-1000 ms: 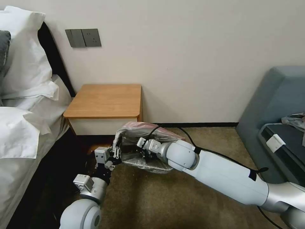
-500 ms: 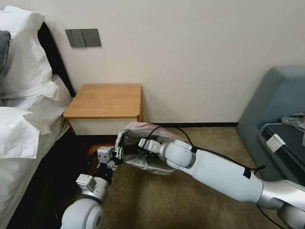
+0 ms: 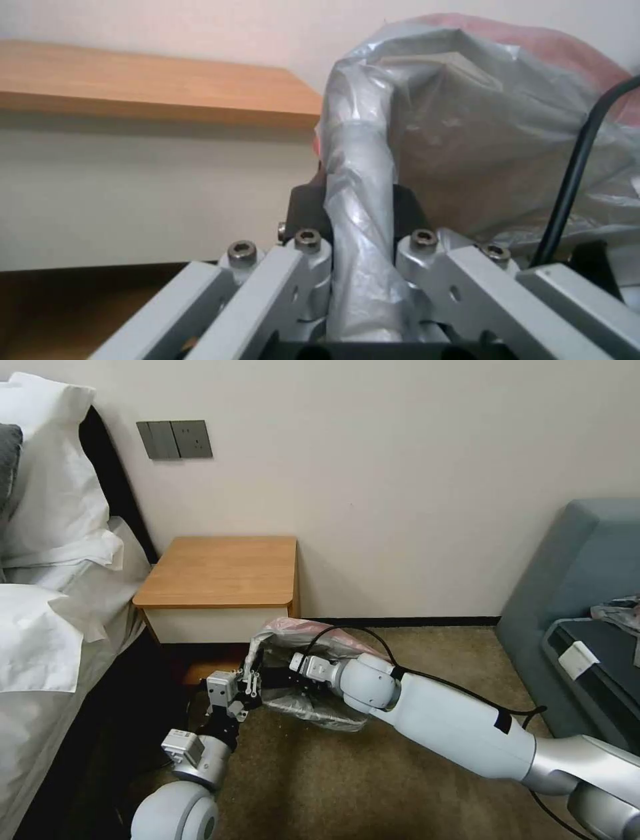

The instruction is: Pick up the garbage bag from the table and place it over the trash can.

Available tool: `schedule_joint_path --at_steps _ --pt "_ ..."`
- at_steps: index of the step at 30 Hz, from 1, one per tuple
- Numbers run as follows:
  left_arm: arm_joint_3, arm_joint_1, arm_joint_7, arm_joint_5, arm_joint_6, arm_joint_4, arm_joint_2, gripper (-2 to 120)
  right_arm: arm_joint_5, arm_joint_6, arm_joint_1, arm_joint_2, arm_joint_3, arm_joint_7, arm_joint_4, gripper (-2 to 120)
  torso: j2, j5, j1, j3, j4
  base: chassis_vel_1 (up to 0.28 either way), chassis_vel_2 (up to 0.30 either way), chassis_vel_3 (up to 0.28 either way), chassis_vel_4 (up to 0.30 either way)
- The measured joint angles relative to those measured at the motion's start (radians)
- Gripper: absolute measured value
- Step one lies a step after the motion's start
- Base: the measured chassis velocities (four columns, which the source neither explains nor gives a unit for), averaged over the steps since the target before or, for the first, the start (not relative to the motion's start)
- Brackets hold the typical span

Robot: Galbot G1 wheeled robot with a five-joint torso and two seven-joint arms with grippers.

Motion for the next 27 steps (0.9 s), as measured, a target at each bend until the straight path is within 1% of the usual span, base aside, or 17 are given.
schedule_joint_path --at_steps 6,9,11,13,14,18,19,22,23,25,26,27 --pt "0.000 -0.004 -0.013 -0.013 0.007 0.016 -0.004 6 0.022 0.000 -0.008 -0.014 0.004 0.002 0.026 0 0.000 0.0000 0.000 0.000 0.0001 0.000 0.000 0.000 0.000" --pt "-0.001 -0.015 -0.027 -0.027 0.010 0.051 -0.009 6 0.069 0.000 -0.008 -0.039 0.016 0.003 0.073 0 0.000 0.0001 0.000 0.000 0.0000 0.000 0.000 0.000 0.000" --pt "-0.001 -0.017 -0.030 -0.032 0.012 0.057 -0.009 6 0.080 0.000 -0.008 -0.047 0.020 0.003 0.085 0 0.000 0.0001 0.000 0.000 0.0001 0.000 0.000 0.000 0.000" --pt "-0.002 -0.025 -0.041 -0.053 0.018 0.072 -0.009 5 0.134 0.000 -0.014 -0.071 0.035 0.009 0.125 0 0.000 0.0000 0.000 0.000 0.0000 0.000 0.000 0.000 0.000" --pt "-0.002 -0.025 -0.041 -0.053 0.018 0.072 -0.009 5 0.134 0.000 -0.014 -0.071 0.035 0.009 0.125 0 0.000 0.0000 0.000 0.000 0.0000 0.000 0.000 0.000 0.000" --pt "-0.006 -0.039 -0.062 -0.105 0.037 0.082 -0.009 5 0.270 0.000 -0.033 -0.110 0.057 0.050 0.192 0 0.000 0.0001 0.000 0.000 -0.0001 0.000 0.000 0.000 0.000" --pt "-0.006 -0.039 -0.062 -0.105 0.037 0.082 -0.009 5 0.270 0.000 -0.033 -0.110 0.057 0.050 0.192 0 0.000 0.0001 0.000 0.000 -0.0001 0.000 0.000 0.000 0.000" --pt "-0.012 -0.051 -0.084 -0.154 0.056 0.093 -0.009 5 0.389 0.001 -0.058 -0.137 0.092 0.090 0.240 0 0.000 0.0001 0.000 0.000 0.0000 0.000 0.000 0.000 0.000" --pt "-0.012 -0.051 -0.084 -0.154 0.056 0.093 -0.009 5 0.389 0.001 -0.058 -0.137 0.092 0.090 0.240 0 0.000 0.0001 0.000 0.000 0.0000 0.000 0.000 0.000 0.000" --pt "-0.014 -0.054 -0.103 -0.189 0.069 0.097 -0.009 5 0.428 0.001 -0.073 -0.149 0.122 0.120 0.263 -1 0.000 0.0001 0.000 0.000 0.0000 0.000 0.000 0.000 0.000" --pt "-0.014 -0.054 -0.113 -0.207 0.078 0.098 -0.008 5 0.448 0.001 -0.081 -0.155 0.138 0.135 0.275 3 0.000 0.0001 0.000 0.000 0.0000 0.000 0.000 0.000 0.000" --pt "-0.014 -0.054 -0.118 -0.214 0.082 0.099 -0.008 5 0.458 0.001 -0.084 -0.158 0.145 0.142 0.280 4 0.000 0.0002 0.000 0.000 0.0001 0.000 0.000 0.000 0.000"
